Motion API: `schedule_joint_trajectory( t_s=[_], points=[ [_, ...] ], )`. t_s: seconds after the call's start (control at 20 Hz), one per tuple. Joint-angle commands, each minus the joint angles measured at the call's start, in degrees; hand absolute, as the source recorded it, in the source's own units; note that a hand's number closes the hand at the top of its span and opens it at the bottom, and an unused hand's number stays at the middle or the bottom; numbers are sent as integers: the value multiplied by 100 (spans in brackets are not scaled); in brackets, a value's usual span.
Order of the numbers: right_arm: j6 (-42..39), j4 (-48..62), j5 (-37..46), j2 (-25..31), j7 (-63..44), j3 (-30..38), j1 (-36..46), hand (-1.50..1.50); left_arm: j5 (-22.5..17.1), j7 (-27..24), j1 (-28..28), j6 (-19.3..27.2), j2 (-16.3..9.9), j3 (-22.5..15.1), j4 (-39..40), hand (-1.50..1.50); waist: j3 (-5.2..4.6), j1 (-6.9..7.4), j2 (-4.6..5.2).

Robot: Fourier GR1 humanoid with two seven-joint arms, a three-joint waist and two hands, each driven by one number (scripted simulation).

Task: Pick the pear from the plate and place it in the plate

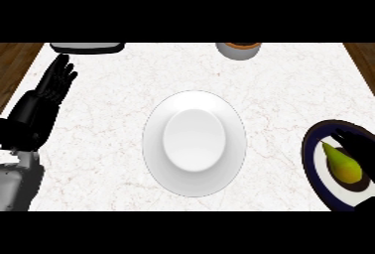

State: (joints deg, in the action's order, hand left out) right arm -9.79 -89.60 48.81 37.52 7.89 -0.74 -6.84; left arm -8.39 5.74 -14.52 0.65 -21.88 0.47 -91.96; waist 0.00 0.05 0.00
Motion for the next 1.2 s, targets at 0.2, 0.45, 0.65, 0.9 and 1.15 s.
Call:
schedule_joint_trajectory(
  t_s=[0.2,0.45,0.65,0.9,1.15],
  points=[
    [109,747,755,-618,-151,-149,471,-150,207,-208,189,-162,264,188,-33,0,-1,2,-1],
    [321,1358,794,-702,436,31,922,150,435,190,-107,-78,429,110,-49,0,1,1,0],
    [1714,1608,722,-756,1097,420,928,150,230,295,-67,-210,356,145,-236,0,8,35,-4],
    [1548,1459,994,-1010,-1,613,306,150,426,1,-8,-229,372,195,21,0,0,-50,-6],
    [1379,1199,794,-862,-681,1262,-506,150,420,-139,19,-203,333,357,132,0,-8,-138,-17]
  ],
)
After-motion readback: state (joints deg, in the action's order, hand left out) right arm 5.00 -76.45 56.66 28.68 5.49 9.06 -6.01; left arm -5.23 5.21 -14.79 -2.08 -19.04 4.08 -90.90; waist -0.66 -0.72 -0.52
